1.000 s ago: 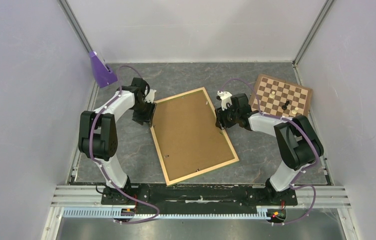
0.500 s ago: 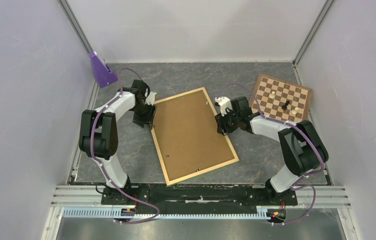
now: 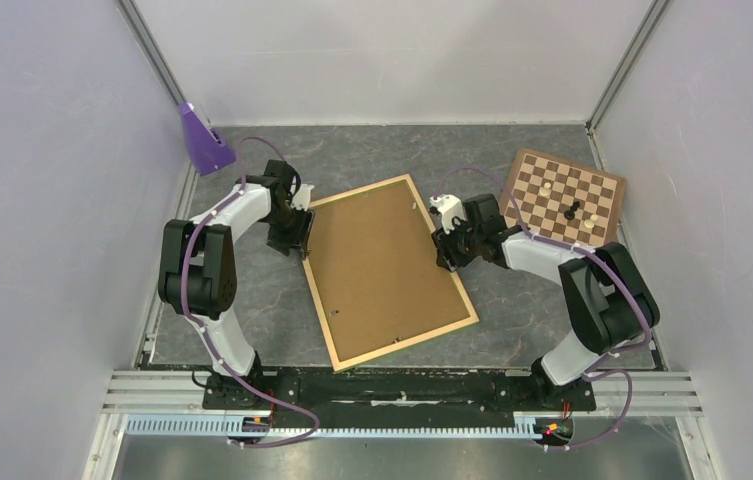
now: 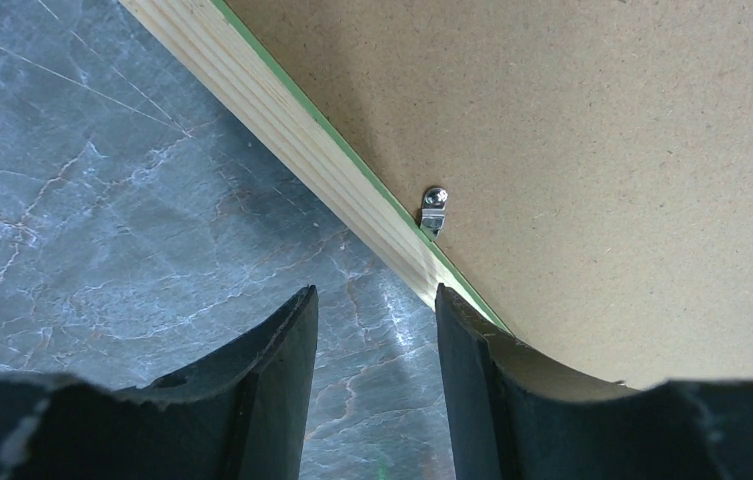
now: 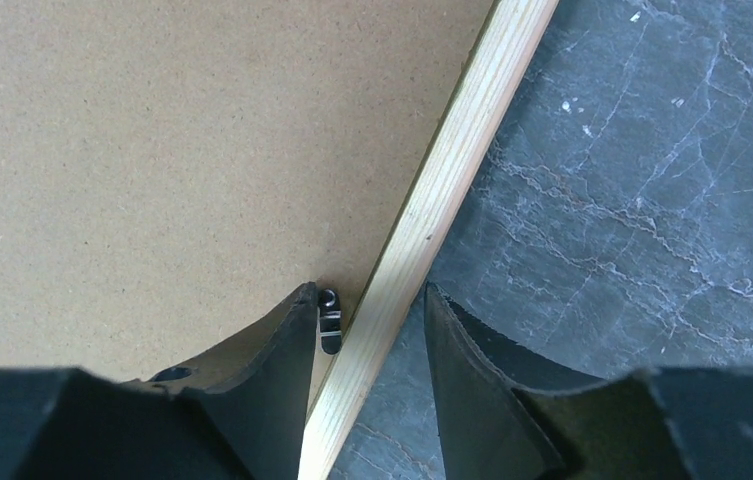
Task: Put the photo into the frame
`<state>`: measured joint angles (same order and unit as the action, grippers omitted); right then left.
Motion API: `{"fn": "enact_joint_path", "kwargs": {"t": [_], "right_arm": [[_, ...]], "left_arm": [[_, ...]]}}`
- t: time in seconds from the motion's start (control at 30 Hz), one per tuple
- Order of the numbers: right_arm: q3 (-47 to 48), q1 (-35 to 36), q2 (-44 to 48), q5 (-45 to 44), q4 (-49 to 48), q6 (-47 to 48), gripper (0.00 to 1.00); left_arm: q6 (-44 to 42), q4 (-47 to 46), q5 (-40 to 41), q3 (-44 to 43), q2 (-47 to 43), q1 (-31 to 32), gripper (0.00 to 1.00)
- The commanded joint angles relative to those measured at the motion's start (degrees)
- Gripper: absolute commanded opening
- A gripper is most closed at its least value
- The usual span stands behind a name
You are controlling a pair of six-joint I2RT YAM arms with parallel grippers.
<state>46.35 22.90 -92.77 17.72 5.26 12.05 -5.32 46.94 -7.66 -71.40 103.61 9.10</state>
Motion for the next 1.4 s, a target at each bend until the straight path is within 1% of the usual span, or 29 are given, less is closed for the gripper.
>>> {"fn": "enact_joint_path", "kwargs": {"t": [0.0, 0.4, 0.7, 0.93, 1.1, 1.37], "right_arm": [[-1.8, 0.2, 1.4, -1.5, 3.9, 2.4, 0.47], [-1.5, 0.0, 2.7, -1.1, 5.2, 3.2, 0.49], [0.0, -0.7, 2.1, -1.0, 6.8, 3.9, 0.47], [1.3, -2.7, 0.8, 2.3, 7.3, 2.3, 0.46], [3.3, -4.6, -0.1, 5.9, 8.1, 0.4, 0.48], [5.1, -6.4, -2.2, 10.7, 8.3, -2.6, 0.48]], "left_arm": [[1.4, -1.1, -1.0, 0.0, 0.2, 0.0, 0.53], [1.4, -1.2, -1.2, 0.2, 0.4, 0.0, 0.53], [1.4, -1.2, -1.6, 0.0, 0.7, 0.0, 0.53], [1.4, -1.2, -1.7, 0.0, 0.7, 0.0, 0.53], [1.4, -1.2, -1.8, -0.1, 0.8, 0.0, 0.53], [1.5, -1.2, -2.1, -0.2, 1.1, 0.0, 0.53]]}}
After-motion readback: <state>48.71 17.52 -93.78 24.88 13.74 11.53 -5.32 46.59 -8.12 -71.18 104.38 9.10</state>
